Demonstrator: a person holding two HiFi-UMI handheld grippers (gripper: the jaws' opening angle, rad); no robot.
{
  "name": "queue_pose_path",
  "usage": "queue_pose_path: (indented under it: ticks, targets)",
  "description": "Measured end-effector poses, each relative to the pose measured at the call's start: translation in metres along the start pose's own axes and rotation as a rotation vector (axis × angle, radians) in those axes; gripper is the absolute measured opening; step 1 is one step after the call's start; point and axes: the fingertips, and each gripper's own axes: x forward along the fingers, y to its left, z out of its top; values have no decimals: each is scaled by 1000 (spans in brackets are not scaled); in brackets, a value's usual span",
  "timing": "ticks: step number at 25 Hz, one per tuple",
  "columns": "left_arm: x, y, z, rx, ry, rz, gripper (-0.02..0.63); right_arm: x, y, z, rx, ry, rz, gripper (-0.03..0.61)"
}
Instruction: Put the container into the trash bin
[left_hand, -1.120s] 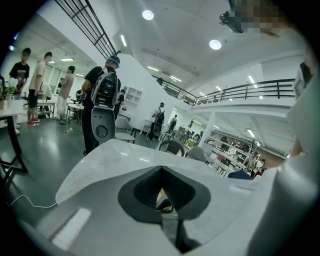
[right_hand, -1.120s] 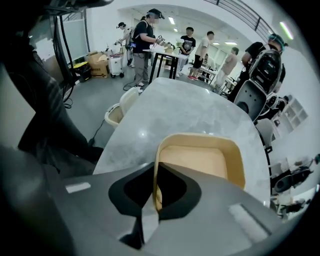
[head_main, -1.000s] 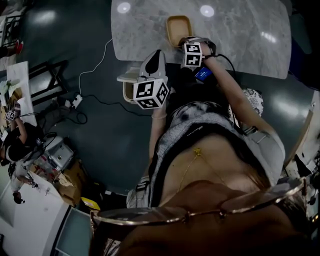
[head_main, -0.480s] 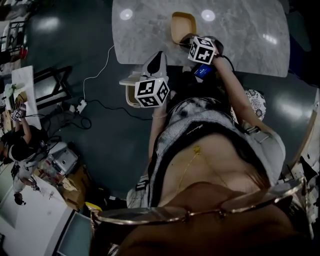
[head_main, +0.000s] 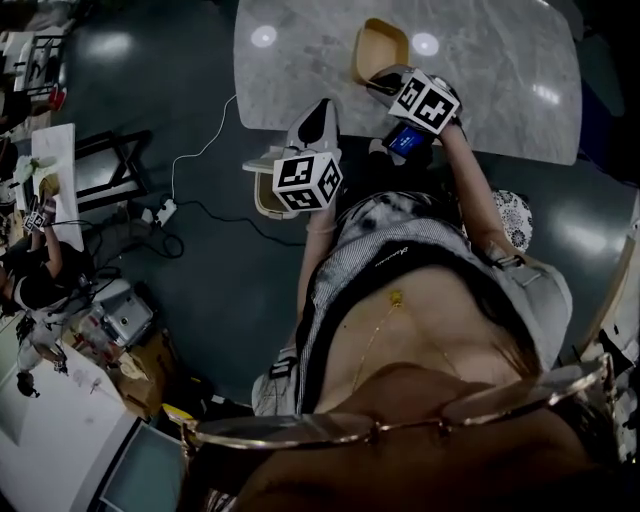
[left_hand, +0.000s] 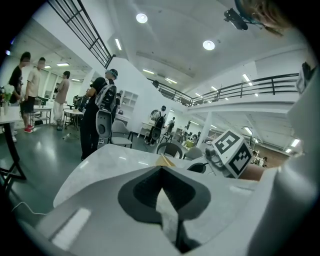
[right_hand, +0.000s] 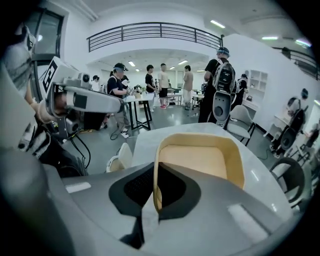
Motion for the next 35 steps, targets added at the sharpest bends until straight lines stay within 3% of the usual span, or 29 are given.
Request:
queue_pose_path:
  ticks: [9, 19, 27, 35]
  targets:
    - [3, 2, 5, -17, -19, 39, 0, -11, 0, 6, 101, -56, 23, 30]
    - [-15, 14, 8, -22, -63, 81, 0, -6, 21, 32, 67, -122, 89, 31]
    - [-93, 47, 1, -38, -124, 159, 0, 8, 94, 65, 16, -128, 131, 31]
    - [-214, 92, -34, -68, -162, 281, 0, 42, 209, 96, -53, -148, 234, 31]
